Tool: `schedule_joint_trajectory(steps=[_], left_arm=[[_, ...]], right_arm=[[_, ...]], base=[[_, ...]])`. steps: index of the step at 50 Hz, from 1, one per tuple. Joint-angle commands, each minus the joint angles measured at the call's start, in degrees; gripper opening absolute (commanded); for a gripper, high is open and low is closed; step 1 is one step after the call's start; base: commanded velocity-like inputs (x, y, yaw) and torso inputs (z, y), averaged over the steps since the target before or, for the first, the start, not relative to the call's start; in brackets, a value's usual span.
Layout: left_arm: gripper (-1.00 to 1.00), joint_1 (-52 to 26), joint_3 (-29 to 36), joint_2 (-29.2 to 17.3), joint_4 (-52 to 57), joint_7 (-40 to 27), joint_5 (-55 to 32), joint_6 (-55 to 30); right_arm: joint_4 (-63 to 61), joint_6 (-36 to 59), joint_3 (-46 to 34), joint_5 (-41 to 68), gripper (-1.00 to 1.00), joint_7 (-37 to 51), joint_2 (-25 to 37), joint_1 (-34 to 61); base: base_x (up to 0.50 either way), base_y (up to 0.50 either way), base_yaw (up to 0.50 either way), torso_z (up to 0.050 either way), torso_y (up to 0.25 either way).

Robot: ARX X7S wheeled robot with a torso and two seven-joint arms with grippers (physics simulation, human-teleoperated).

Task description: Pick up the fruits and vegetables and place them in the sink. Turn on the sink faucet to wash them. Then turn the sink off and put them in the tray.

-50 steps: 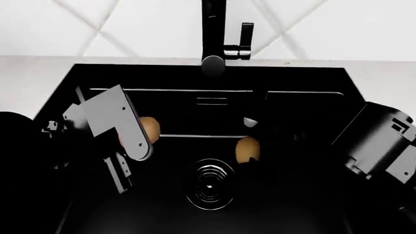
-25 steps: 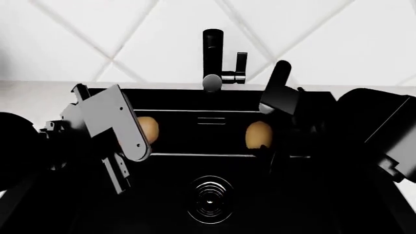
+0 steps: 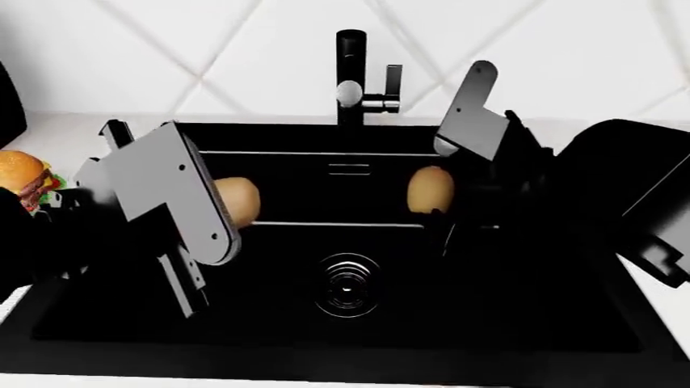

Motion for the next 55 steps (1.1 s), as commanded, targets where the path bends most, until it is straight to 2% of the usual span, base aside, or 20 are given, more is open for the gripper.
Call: schedule_joint_trajectory(steps=[1, 8, 25, 34, 55], left_arm=[[-1.00, -5.8, -5.1, 0.4, 1.6, -2.0, -5.6, -4.6], [-1.00, -9.7, -6.2, 1.5, 1.7, -2.6, -7.6, -7.1], [-1.00, -9.1, -5.6, 1.0, 2.4, -3.2, -8.3, -6.0], [-1.00, -9.5, -3.4, 1.8, 2.7, -2.4, -7.0, -5.0], [-1.00, -8.6, -2.5, 1.1, 2.3, -2.9, -6.9, -3.6]], right_arm=[[-1.0, 0.0, 1.4, -0.7, -1.00, 0.9, 0.3, 1.6], [-3.2, 1.1, 3.5, 0.1, -1.00, 2.6, 1.5, 3.0], [-6.1, 1.1, 7.3, 1.6, -1.00, 5.1, 3.1, 4.1], [-6.7, 0.5, 8.6, 2.0, -1.00, 5.8, 3.5, 4.0], [-7.1, -0.4, 8.6, 2.2, -1.00, 6.1, 4.1, 2.8]], base=[[-0.36, -0.10, 0.00, 0.000, 0.000], [-0.15, -0.22, 0.00, 0.000, 0.000], [-0.23, -0.46, 0.00, 0.000, 0.000], [-0.04, -0.50, 0.00, 0.000, 0.000], [0.01, -0.50, 0.00, 0.000, 0.000]])
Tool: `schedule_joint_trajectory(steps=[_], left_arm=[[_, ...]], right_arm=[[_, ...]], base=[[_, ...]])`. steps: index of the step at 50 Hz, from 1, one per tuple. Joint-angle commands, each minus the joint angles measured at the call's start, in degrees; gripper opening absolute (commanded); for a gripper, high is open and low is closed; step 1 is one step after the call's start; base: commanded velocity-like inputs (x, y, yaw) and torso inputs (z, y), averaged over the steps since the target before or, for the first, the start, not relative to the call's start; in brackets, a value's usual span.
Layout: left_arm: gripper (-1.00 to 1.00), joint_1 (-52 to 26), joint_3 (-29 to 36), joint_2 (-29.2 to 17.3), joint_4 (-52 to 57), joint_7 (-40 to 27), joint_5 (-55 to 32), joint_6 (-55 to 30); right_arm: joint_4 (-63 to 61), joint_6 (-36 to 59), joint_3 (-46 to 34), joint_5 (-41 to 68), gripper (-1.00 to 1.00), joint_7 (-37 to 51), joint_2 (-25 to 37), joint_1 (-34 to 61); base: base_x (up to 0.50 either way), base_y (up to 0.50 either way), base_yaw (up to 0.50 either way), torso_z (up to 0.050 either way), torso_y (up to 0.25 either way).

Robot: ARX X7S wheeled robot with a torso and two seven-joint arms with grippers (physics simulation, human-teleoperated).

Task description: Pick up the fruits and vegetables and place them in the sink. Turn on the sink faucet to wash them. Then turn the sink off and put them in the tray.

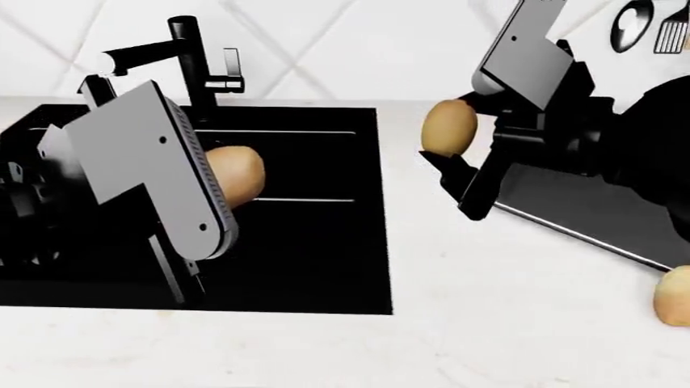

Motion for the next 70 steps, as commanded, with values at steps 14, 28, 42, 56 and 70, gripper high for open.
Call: schedule_joint_trajectory(steps=[14, 28, 42, 56, 70], left_arm=[[-1.00, 0.1, 0.7, 0.1, -0.4, -1.3, -0.4, 0.5], [-1.00, 0.1, 2.1, 0.4, -1.0, -1.2, 0.3, 1.1], [-1.00, 0.2, 2.9, 0.6, -1.2, -1.4, 0.6, 1.8], [-1.00, 0.2, 3.3, 0.2, -1.3, -1.5, 0.5, 2.3], [-1.00, -1.0, 4.0, 0.8, -1.3, -1.7, 0.1, 1.6]], right_arm=[[-1.1, -0.6, 0.3, -0.2, -1.00, 0.2, 1.0, -1.0], [-0.4, -1.5, -0.1, -0.5, -1.00, -0.1, 0.8, -1.6], [-0.5, -2.0, -0.5, -0.9, -1.00, -0.4, 1.0, -1.6], [-0.8, -3.7, -0.5, -1.2, -1.00, -0.9, 1.2, -2.1], [-2.0, -3.2, -0.2, -0.5, -1.00, -0.7, 1.9, -2.0]], base=[[0.01, -0.50, 0.00, 0.000, 0.000], [0.01, -0.50, 0.00, 0.000, 0.000], [0.01, -0.50, 0.00, 0.000, 0.000], [0.16, -0.47, 0.00, 0.000, 0.000], [0.41, -0.26, 0.00, 0.000, 0.001]])
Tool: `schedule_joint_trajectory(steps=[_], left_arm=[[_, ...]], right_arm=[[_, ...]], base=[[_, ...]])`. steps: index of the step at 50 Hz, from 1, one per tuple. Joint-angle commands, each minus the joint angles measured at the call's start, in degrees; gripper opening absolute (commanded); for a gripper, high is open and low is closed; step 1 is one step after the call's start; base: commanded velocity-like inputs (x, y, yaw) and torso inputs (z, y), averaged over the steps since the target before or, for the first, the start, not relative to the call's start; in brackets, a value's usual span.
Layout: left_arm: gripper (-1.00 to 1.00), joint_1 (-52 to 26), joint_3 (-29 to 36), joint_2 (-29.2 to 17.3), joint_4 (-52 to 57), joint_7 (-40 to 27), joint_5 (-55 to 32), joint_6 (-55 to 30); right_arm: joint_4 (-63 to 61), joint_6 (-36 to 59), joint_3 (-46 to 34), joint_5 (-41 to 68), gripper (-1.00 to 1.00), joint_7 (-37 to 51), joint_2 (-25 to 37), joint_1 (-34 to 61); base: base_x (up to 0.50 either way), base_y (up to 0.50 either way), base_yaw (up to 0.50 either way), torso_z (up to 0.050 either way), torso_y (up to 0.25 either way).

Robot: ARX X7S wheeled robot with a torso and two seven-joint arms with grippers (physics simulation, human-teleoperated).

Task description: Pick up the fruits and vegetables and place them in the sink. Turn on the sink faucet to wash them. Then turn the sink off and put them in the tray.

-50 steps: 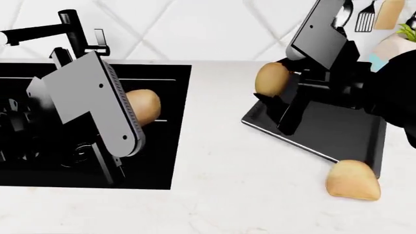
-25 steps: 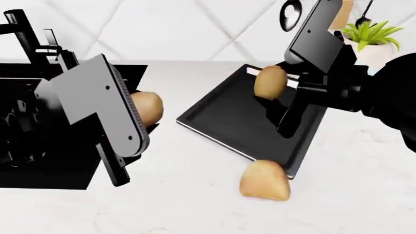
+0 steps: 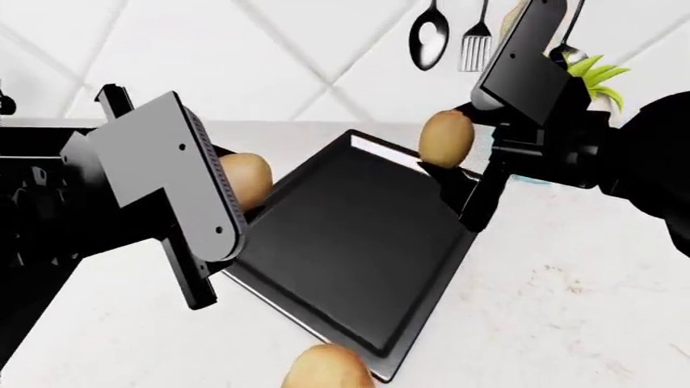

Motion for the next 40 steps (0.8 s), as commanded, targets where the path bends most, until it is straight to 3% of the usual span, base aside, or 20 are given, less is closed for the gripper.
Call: schedule_joint_trajectory(steps=[1, 10, 26, 40], left_arm=[[-1.00, -1.0, 0.3, 0.5, -0.2, -0.5, -0.3, -0.5], [-1.00, -2.7, 3.9, 4.5, -3.3, 1.3, 2.9, 0.7], [-1.00, -6.9, 22.6, 18.3, -24.3, 13.4, 19.2, 10.6], [-1.00, -7.3, 31.5, 26.0, -39.4, 22.2, 21.7, 11.3]], right_arm=[[-0.8, 0.1, 0.0, -0.6, -1.00, -0.4, 0.3, 0.4], [-1.2, 0.2, 0.2, -0.5, -1.00, -0.1, 0.3, 0.6], [-0.2, 0.8, 2.7, 0.7, -1.00, 2.8, 0.7, -0.1], [0.9, 0.4, 4.5, 1.6, -1.00, 4.9, 0.4, -1.1]], base=[[0.17, 0.00, 0.00, 0.000, 0.000], [0.00, 0.00, 0.00, 0.000, 0.001], [0.00, 0.00, 0.00, 0.000, 0.000], [0.00, 0.00, 0.00, 0.000, 0.000]])
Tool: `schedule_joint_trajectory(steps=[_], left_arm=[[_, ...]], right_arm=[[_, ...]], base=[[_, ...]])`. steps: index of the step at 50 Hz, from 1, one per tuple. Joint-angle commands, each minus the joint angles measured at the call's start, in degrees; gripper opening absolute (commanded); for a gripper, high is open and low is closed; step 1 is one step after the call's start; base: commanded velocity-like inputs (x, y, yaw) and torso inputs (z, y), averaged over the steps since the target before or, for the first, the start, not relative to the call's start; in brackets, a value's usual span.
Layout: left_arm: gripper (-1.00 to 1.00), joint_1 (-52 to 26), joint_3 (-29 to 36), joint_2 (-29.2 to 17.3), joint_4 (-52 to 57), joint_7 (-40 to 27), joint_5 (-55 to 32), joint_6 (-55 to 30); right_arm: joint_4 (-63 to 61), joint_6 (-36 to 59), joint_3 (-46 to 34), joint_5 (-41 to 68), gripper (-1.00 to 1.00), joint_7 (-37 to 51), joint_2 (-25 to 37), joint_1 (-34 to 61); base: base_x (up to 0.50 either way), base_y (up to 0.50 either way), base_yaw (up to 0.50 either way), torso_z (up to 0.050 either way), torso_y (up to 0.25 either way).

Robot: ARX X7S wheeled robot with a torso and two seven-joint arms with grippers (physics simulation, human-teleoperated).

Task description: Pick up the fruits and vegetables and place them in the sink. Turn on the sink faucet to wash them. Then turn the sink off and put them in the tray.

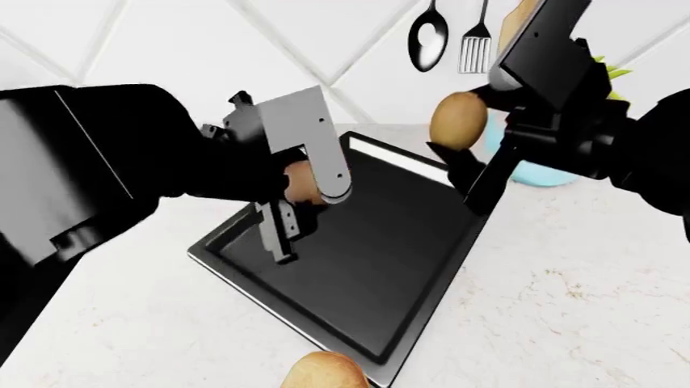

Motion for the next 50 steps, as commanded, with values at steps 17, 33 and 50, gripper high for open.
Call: schedule_joint_trajectory(steps=[17, 33, 50], left_arm=[[-1.00, 0.2, 8.9, 8.9, -19.1, 11.7, 3.6, 6.3], [-1.00, 0.5, 11.7, 10.9, -22.9, 15.6, 3.1, 5.5], [1.00, 0.3, 12.6, 10.8, -22.1, 16.2, 3.1, 5.6]], right_arm=[[1.0, -0.7, 1.3, -0.1, -1.00, 0.9, -0.1, -0.5], [1.4, -0.9, 1.0, -0.3, -1.00, 0.7, -0.2, -0.6], [2.1, -1.4, 0.5, -0.7, -1.00, 0.4, -0.6, -0.7]], base=[[0.00, 0.00, 0.00, 0.000, 0.001], [0.00, 0.00, 0.00, 0.000, 0.000], [0.00, 0.00, 0.00, 0.000, 0.000]])
